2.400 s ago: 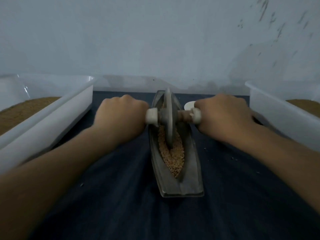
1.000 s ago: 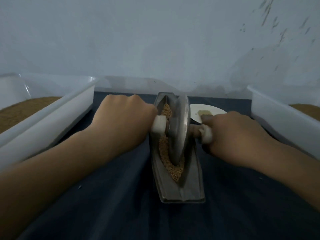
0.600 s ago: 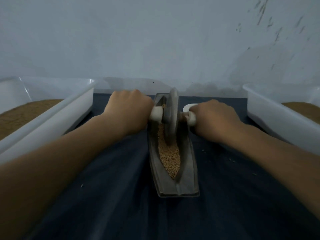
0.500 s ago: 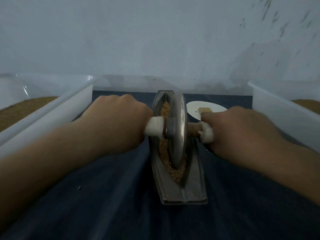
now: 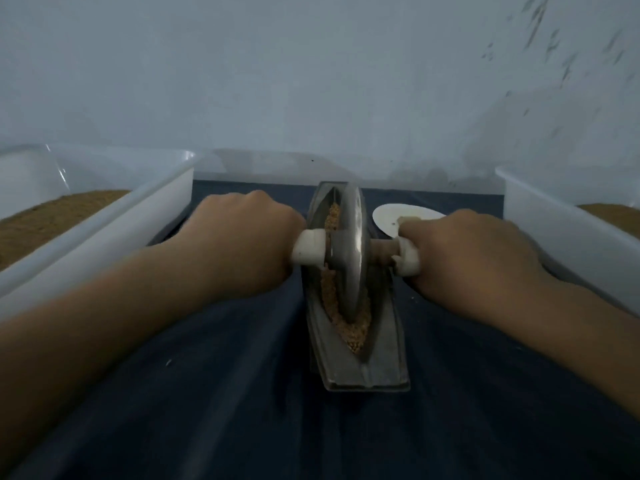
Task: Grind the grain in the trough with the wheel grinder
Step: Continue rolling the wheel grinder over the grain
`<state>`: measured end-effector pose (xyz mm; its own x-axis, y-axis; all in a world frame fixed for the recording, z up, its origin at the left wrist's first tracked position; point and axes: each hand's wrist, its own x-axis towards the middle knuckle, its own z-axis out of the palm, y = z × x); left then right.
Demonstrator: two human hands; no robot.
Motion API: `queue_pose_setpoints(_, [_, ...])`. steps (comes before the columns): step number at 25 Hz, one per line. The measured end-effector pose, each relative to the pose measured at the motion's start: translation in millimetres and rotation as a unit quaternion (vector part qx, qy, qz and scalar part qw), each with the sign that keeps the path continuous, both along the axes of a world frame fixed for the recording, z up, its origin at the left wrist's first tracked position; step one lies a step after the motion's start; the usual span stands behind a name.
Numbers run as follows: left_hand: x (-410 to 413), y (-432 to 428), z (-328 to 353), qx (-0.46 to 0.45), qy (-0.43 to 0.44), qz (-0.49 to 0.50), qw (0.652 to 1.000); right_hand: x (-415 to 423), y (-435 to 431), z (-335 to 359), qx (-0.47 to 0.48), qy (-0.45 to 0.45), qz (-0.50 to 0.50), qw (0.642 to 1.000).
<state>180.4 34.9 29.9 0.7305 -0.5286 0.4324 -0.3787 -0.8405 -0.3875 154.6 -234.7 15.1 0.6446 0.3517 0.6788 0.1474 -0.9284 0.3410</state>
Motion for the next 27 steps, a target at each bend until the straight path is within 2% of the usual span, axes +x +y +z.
queue_pose_setpoints(3, [9.7,-2.5,-2.8,-0.017,-0.035,0.031,0.999,13.8,6.8,0.9,-0.013,0.058,-0.055,0.997])
queue_pose_setpoints(5, [30.6,-21.0,2.3,-0.036,0.005,0.111,0.993,37.9,20.6,14.6,0.040,0.151,-0.084,0.984])
queue_pose_setpoints(7, [45.4,-39.9,12.4,-0.033,0.019,0.128,0.991,54.4,24.8,25.5,0.106,0.234,-0.100,0.961])
queue_pose_setpoints(8, [47.8,-40.9,16.0,-0.029,0.024,0.119,0.992,55.6,22.3,25.1,0.113,0.247,-0.099,0.957])
queue_pose_setpoints(9, [42.4,-33.6,15.3,-0.020,0.028,0.092,0.995,50.2,18.0,20.5,0.098,0.232,-0.086,0.964])
queue_pose_setpoints(11, [21.8,-8.7,6.4,-0.016,0.020,0.014,1.000,22.9,6.0,2.0,0.037,0.111,-0.033,0.993])
queue_pose_setpoints(13, [11.5,10.0,-1.6,-0.028,0.007,-0.029,0.999,2.7,-2.6,-3.9,0.014,0.011,-0.018,1.000])
queue_pose_setpoints(14, [14.5,12.0,0.4,-0.022,0.014,-0.027,0.999,5.2,-2.2,-0.8,0.011,0.027,-0.020,0.999])
queue_pose_setpoints(16, [27.6,3.0,-4.5,-0.044,0.053,0.037,0.997,20.9,10.0,6.3,0.000,0.077,-0.060,0.995])
queue_pose_setpoints(18, [43.9,-15.6,0.3,-0.073,0.073,0.103,0.989,44.6,29.0,22.0,0.038,0.155,-0.096,0.982])
queue_pose_setpoints(20, [48.1,-21.9,5.4,-0.091,0.090,0.127,0.984,56.2,39.0,32.9,0.059,0.194,-0.096,0.974])
queue_pose_setpoints(22, [33.6,-10.6,2.7,-0.073,0.116,0.100,0.986,40.3,28.5,28.7,0.021,0.166,-0.073,0.983])
queue_pose_setpoints(23, [21.2,-0.8,-1.5,-0.059,0.102,0.067,0.991,25.8,19.9,20.0,0.005,0.130,-0.057,0.990])
queue_pose_setpoints(25, [3.2,14.3,-8.5,-0.014,-0.003,-0.007,1.000,-6.5,6.8,2.4,0.024,0.050,-0.009,0.998])
queue_pose_setpoints(27, [4.7,12.1,0.3,-0.003,-0.077,-0.024,0.997,-6.7,-1.2,-3.3,0.047,0.035,0.010,0.998])
